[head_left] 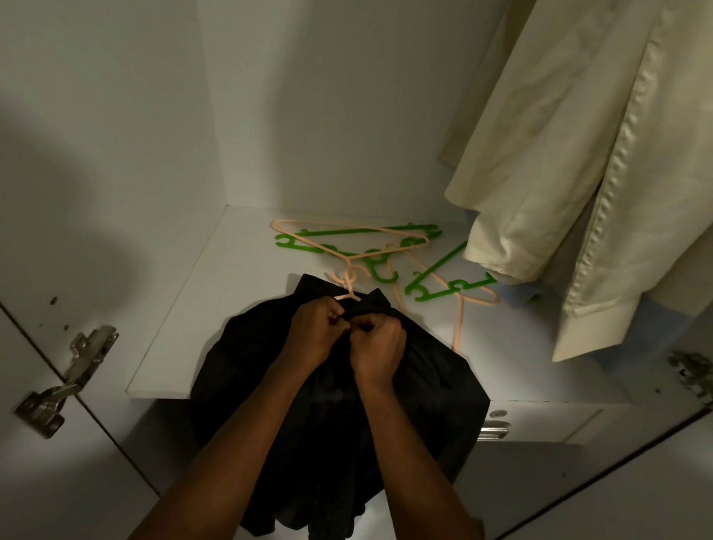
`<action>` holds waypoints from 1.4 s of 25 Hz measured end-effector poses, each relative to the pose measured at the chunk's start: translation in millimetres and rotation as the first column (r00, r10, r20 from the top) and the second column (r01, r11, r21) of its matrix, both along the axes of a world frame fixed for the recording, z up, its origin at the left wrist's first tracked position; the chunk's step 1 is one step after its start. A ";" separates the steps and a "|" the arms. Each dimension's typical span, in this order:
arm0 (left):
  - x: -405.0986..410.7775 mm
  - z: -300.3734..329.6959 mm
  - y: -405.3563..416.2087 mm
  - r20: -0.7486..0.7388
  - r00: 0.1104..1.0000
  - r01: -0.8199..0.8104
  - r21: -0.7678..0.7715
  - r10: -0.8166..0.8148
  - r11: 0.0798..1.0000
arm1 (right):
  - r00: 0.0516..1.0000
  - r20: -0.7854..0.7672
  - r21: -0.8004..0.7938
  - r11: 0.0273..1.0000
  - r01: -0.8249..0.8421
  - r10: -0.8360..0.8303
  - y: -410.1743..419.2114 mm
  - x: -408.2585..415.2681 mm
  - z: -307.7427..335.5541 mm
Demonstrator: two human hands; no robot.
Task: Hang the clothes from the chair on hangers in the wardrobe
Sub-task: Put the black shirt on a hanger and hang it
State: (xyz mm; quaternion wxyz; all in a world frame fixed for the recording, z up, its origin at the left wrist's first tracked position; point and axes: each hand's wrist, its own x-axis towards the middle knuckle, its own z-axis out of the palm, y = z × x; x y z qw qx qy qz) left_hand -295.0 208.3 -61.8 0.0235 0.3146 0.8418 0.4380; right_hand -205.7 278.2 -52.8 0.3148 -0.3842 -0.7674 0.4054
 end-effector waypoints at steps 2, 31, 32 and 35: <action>-0.1 -1.3 -1.5 0.020 0.999 -0.031 0.056 0.030 0.998 | 1.000 0.006 0.019 1.000 0.002 -0.002 -0.9 0.0 0.6; -6.5 8.6 -11.5 0.392 0.915 0.010 0.224 -0.099 0.974 | 0.980 -0.200 -0.155 0.987 -0.034 0.002 2.0 -7.3 -5.6; -6.3 9.0 -11.9 0.408 0.907 0.001 0.247 -0.105 0.969 | 0.977 -0.212 -0.169 0.984 -0.051 0.014 3.7 -7.7 -6.5; -6.5 8.2 -12.6 0.418 0.900 0.002 0.277 -0.123 0.961 | 0.965 -0.252 -0.234 0.964 -0.129 0.068 9.3 -7.3 -7.0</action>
